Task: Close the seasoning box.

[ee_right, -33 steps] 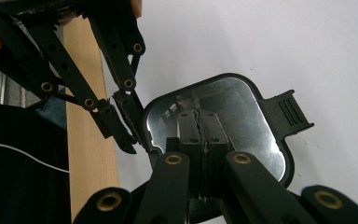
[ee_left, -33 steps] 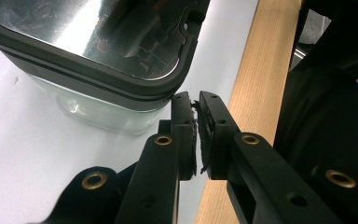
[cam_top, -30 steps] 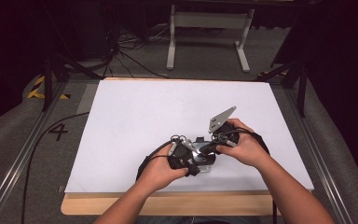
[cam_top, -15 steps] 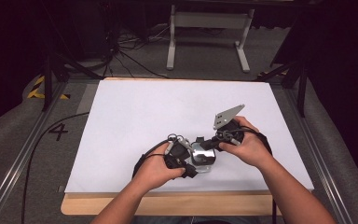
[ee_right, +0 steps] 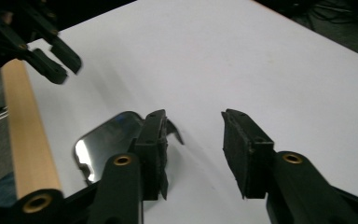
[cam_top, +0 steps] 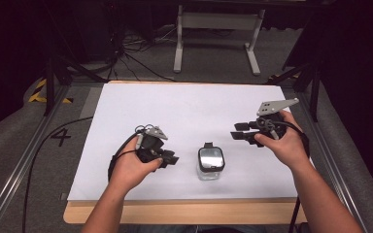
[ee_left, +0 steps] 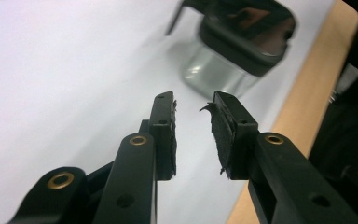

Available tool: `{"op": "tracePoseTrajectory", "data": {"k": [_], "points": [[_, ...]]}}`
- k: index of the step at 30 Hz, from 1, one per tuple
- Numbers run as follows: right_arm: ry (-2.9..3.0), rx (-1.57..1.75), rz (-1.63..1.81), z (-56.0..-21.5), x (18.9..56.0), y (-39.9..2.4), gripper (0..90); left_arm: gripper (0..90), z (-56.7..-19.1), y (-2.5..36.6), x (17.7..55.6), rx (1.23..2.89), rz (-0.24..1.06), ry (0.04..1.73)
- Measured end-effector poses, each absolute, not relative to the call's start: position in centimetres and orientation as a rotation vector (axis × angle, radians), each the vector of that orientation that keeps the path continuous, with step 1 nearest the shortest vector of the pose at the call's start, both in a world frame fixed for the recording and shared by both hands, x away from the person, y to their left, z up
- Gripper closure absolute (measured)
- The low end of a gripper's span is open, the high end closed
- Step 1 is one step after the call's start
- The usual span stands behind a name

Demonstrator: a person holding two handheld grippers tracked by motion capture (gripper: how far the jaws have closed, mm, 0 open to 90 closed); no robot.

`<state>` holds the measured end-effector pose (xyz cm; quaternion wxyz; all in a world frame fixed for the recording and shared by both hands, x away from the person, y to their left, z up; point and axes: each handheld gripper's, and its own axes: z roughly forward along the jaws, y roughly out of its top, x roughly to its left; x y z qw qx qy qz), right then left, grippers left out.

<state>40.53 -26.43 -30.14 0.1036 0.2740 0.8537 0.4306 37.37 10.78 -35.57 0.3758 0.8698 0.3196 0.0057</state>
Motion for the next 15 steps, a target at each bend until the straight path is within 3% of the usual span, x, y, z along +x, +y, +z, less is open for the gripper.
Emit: {"op": "tracePoseTrajectory", "data": {"k": [15], "points": [[2.296, 1.105, 1.191, -33.0, 43.2, -33.9, 46.6, 60.2, -37.8, 17.2, 40.0, 2.042, 0.188, 1.059]]}}
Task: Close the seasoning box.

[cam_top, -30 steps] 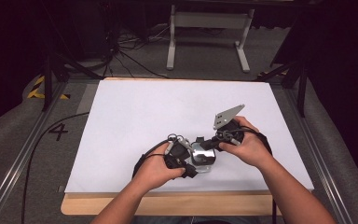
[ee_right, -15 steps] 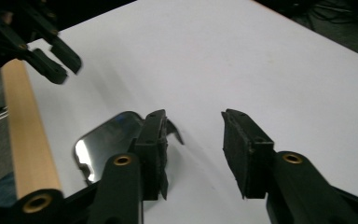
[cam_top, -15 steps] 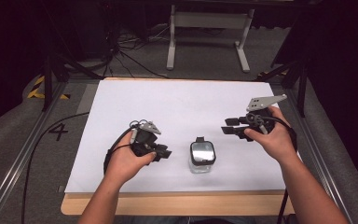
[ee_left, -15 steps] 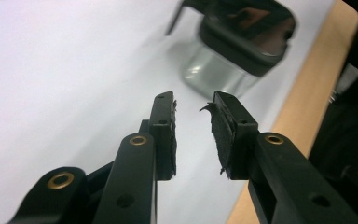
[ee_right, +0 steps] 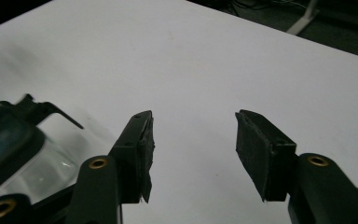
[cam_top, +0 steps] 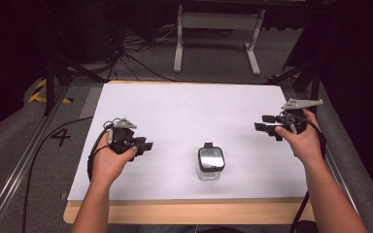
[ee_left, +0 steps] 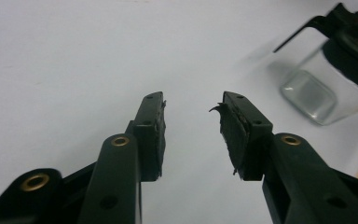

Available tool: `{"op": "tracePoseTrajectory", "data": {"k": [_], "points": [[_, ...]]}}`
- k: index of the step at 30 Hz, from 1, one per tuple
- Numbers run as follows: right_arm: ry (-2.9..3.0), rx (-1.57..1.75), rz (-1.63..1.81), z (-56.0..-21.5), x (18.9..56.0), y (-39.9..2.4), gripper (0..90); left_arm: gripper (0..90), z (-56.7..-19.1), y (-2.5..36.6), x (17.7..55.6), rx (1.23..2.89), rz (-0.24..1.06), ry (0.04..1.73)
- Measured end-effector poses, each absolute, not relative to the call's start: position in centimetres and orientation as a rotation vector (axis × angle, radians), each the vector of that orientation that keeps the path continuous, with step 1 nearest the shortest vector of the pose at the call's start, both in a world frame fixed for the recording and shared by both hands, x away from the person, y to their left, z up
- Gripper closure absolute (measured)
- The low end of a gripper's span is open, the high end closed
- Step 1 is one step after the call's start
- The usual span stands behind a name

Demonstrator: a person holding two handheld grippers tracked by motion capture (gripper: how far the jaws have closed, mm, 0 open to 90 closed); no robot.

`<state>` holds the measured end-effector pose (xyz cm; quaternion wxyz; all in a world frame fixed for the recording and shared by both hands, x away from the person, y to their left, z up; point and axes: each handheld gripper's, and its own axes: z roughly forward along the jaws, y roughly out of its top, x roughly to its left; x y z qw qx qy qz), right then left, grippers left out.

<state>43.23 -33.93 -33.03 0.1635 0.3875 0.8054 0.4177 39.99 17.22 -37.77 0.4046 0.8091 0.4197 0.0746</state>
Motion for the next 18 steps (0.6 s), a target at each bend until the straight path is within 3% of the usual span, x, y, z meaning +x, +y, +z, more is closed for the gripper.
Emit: {"op": "tracePoseTrajectory", "data": {"k": [11, 18], "points": [[2.289, 1.185, 1.062, -37.6, 44.8, -37.0, 42.1, 51.3, -40.6, 18.8, 42.1, 2.036, 0.250, 1.096], [2.354, 1.185, 1.005, -40.3, 45.3, -37.2, 40.5, 50.4, -43.0, 18.8, 43.2, 2.054, 0.265, 1.080]]}}
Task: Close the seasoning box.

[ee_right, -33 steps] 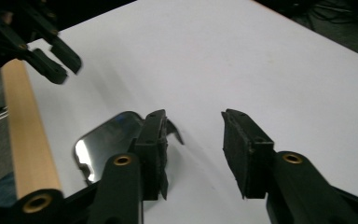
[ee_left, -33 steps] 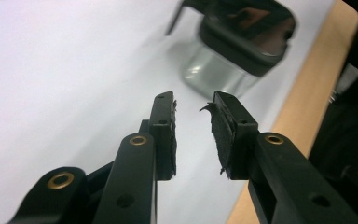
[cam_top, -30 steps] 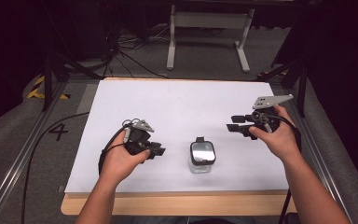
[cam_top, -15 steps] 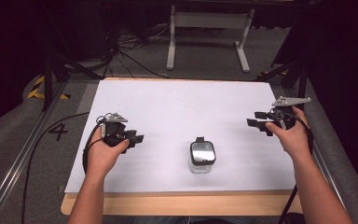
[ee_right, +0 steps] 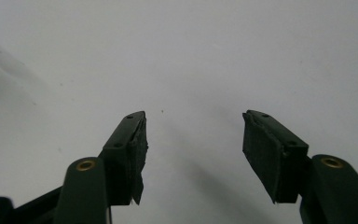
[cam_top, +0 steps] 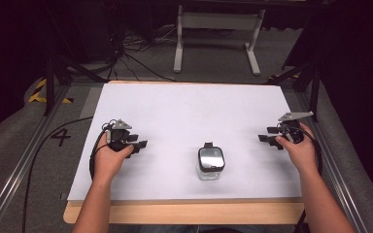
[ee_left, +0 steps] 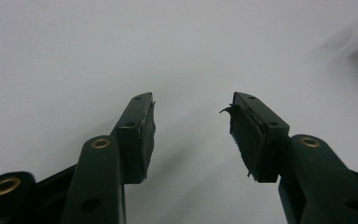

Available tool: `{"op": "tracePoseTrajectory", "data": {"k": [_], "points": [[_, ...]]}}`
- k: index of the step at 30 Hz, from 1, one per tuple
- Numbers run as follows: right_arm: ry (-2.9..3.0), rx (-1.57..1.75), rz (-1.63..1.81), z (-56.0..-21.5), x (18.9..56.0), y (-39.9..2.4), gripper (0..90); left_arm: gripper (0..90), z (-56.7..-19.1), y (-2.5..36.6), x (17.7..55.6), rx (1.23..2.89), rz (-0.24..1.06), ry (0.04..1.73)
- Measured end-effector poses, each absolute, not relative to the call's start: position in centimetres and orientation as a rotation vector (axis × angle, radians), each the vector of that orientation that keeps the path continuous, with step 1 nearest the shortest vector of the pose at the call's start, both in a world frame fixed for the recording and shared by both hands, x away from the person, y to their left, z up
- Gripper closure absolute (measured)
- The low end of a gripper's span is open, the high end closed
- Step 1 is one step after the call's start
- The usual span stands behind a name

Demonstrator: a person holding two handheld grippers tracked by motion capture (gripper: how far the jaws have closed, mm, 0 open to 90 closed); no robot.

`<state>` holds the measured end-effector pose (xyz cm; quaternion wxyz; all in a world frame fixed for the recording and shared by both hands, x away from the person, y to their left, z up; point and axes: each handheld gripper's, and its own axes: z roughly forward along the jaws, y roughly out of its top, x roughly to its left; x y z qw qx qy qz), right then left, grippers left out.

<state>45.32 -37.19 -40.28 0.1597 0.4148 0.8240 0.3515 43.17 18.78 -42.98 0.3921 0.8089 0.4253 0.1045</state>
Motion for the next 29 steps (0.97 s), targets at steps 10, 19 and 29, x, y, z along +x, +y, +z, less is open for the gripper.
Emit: {"op": "tracePoseTrajectory", "data": {"k": [10, 19, 29], "points": [[2.341, 1.160, 0.999, -43.0, 45.4, -36.8, 35.8, 48.2, -44.7, 18.4, 43.5, 2.081, 0.253, 1.080], [2.356, 1.127, 0.949, -43.7, 45.4, -36.2, 31.8, 45.7, -45.0, 18.3, 43.6, 2.083, 0.266, 1.071], [2.347, 1.116, 0.951, -43.7, 45.3, -36.0, 31.5, 41.1, -44.7, 18.1, 43.3, 2.075, 0.272, 1.085]]}}
